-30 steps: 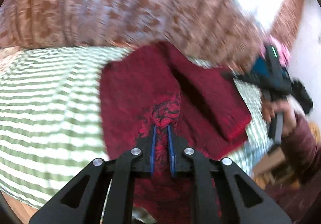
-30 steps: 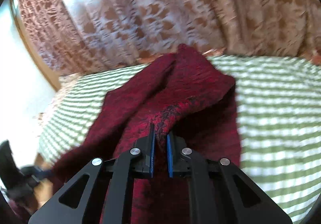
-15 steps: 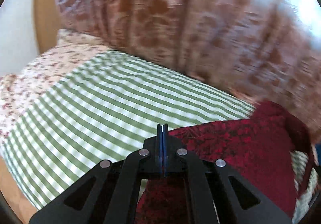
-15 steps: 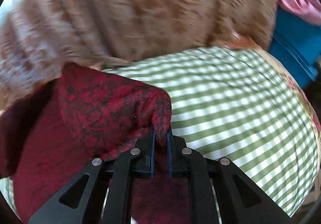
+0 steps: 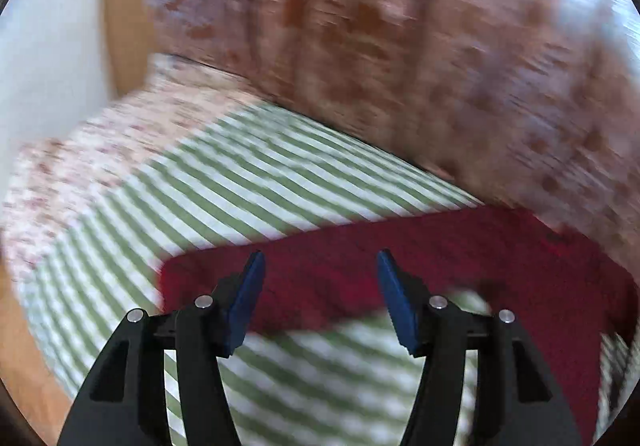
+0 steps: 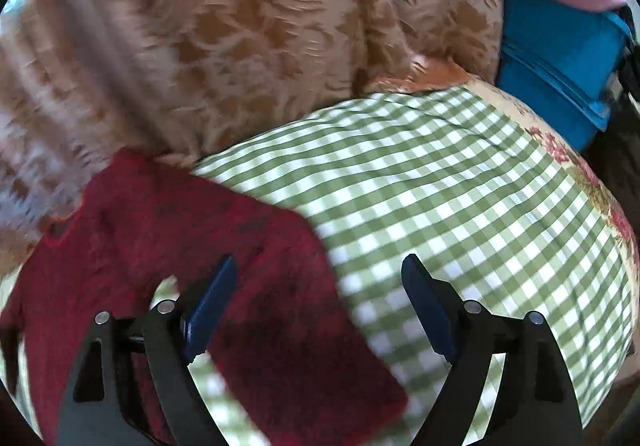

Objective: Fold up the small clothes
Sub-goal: 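Lift and shake the red top out with both tools, spreading it flat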

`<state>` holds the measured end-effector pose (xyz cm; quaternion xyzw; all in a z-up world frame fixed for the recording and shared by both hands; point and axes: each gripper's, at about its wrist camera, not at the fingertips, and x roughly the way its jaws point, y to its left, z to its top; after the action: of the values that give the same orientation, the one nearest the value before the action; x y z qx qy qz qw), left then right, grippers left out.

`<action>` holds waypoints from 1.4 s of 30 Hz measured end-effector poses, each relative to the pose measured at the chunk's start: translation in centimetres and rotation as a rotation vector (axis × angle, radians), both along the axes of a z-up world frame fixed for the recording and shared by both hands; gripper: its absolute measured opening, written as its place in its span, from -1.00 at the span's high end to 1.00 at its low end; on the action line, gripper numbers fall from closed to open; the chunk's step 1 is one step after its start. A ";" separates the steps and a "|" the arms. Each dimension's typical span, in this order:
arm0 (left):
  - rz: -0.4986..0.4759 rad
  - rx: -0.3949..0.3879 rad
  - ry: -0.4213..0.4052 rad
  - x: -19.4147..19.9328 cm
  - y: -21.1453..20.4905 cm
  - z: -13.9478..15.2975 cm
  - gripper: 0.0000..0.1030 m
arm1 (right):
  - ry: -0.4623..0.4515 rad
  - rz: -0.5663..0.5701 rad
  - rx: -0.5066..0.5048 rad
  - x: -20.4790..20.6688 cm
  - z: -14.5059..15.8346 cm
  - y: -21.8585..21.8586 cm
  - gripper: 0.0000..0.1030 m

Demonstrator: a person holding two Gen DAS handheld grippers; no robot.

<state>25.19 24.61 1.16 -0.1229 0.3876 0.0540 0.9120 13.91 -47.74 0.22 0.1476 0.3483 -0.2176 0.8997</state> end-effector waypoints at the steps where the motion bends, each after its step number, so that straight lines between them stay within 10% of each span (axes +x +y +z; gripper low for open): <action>1: -0.074 -0.054 0.014 -1.4 -0.9 -0.7 -0.11 | -0.001 0.042 0.016 -0.9 0.0 1.0 -0.62; 12: -0.519 -0.404 0.196 -14.8 -10.9 -7.4 -0.10 | 0.214 0.472 0.434 -9.6 -9.2 14.6 -0.15; 14: -0.545 -0.400 0.205 -15.6 -12.6 -7.6 -0.10 | 0.219 0.487 0.418 -10.1 -9.7 16.1 0.01; 17: -0.559 -0.280 0.215 -16.1 -14.5 -7.8 0.65 | 0.219 0.511 0.389 -10.5 -9.3 17.2 0.45; 22: -0.558 -0.173 0.182 -16.0 -13.3 -5.4 0.77 | 0.194 0.582 0.303 -12.6 -6.6 17.7 0.66; 30: -0.513 -0.115 0.250 -17.5 -10.7 -7.3 0.74 | 0.330 0.670 0.292 -16.5 -10.3 20.0 0.68; 33: -0.477 -0.126 0.246 -17.7 -10.1 -7.1 0.37 | 0.299 0.651 0.341 -16.3 -9.8 19.1 0.59; 36: -0.442 -0.108 0.194 -17.7 -9.8 -6.0 0.34 | 0.219 0.542 0.291 -15.0 -7.8 15.8 -0.09; 42: -0.466 -0.105 0.089 -16.7 -12.2 -3.3 0.21 | 0.128 0.150 -0.066 -11.4 -5.5 7.3 -0.16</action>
<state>8.54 12.38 -2.17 -0.0748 0.4476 -0.1728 0.8742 2.52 -40.46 -5.23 0.0769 0.4079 -0.1700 0.8937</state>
